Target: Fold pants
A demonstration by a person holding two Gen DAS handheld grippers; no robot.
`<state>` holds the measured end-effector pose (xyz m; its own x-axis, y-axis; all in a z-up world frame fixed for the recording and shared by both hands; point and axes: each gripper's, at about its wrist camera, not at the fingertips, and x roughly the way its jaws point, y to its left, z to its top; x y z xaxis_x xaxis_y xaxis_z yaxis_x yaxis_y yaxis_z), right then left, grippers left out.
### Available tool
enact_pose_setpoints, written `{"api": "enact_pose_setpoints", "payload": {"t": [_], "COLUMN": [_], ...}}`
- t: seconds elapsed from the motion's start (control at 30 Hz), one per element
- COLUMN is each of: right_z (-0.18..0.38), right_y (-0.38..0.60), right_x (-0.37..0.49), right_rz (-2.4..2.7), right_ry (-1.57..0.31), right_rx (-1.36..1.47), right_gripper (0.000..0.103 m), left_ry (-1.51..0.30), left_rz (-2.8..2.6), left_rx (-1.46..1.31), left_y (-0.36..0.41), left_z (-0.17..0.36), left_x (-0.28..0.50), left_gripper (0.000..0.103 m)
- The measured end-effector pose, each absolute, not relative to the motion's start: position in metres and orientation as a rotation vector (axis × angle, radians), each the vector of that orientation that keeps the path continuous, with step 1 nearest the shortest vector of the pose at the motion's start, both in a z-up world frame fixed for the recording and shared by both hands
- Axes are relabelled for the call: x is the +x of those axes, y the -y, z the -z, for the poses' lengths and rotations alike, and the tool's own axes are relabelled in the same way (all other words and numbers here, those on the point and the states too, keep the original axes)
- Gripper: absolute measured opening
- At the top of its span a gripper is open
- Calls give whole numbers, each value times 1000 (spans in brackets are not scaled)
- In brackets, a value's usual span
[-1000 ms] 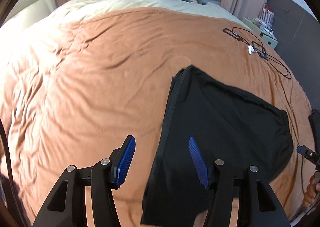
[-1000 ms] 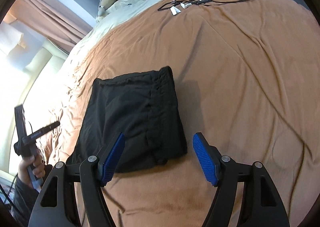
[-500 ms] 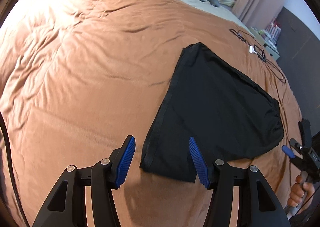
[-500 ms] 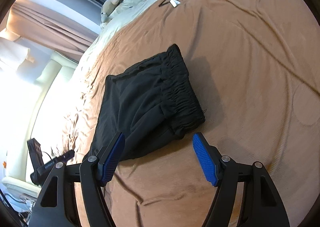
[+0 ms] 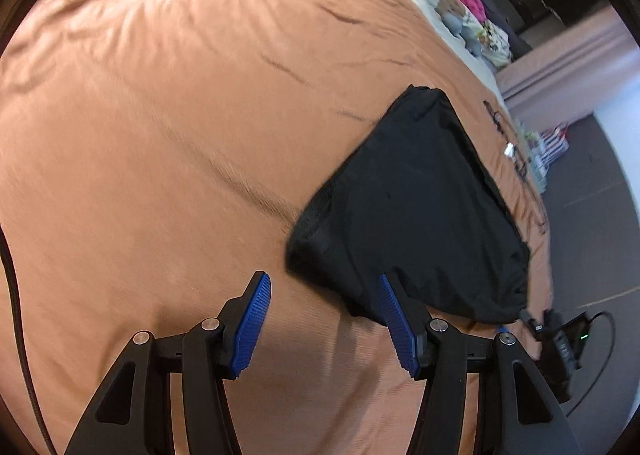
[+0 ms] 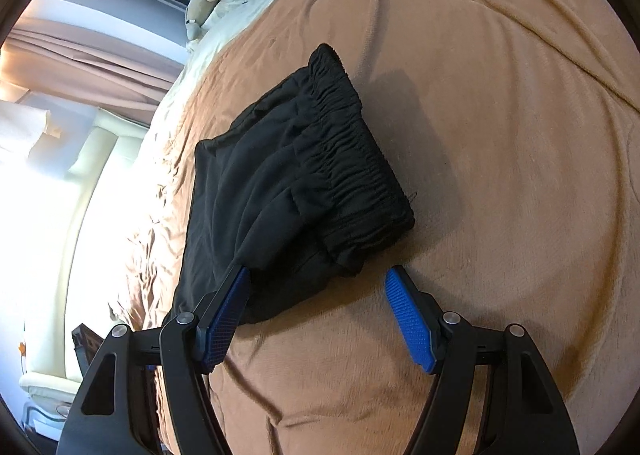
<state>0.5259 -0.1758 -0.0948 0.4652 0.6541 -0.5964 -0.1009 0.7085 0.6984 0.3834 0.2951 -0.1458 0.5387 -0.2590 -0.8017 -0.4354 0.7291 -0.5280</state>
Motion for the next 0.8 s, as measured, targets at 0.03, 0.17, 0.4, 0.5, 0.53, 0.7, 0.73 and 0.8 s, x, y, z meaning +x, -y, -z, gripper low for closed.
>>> {"api": "enact_pose_setpoints", "payload": {"t": [0.03, 0.17, 0.4, 0.5, 0.53, 0.7, 0.73, 0.8], "right_z": [95, 99, 103, 103, 104, 103, 103, 102], "right_y": [175, 176, 178, 176, 177, 172, 171, 168], "right_x": [527, 524, 520, 519, 520, 524, 524, 525], "right_rz": [-505, -505, -516, -514, -514, -504, -504, -497], "right_ry": [-984, -979, -962, -956, -955, -948, -947, -944], "right_rx": [645, 647, 649, 633, 629, 608, 602, 589], "right_gripper": [69, 66, 66, 66, 66, 66, 66, 61], "left_ry": [-1028, -1030, -1006, -964, -952, -901, -895, -902], "left_rz": [-115, -114, -119, -107, -103, -71, -63, -55], "left_rx": [-794, -816, -905, -945, -954, -981, -971, -923], "left_y": [-293, -290, -301, -306, -307, -313, -313, -310], "left_z": [149, 158, 175, 180, 182, 187, 186, 184], "left_x": [385, 391, 388, 387, 387, 387, 386, 387], "left_gripper": [59, 59, 58, 58, 58, 58, 58, 53]}}
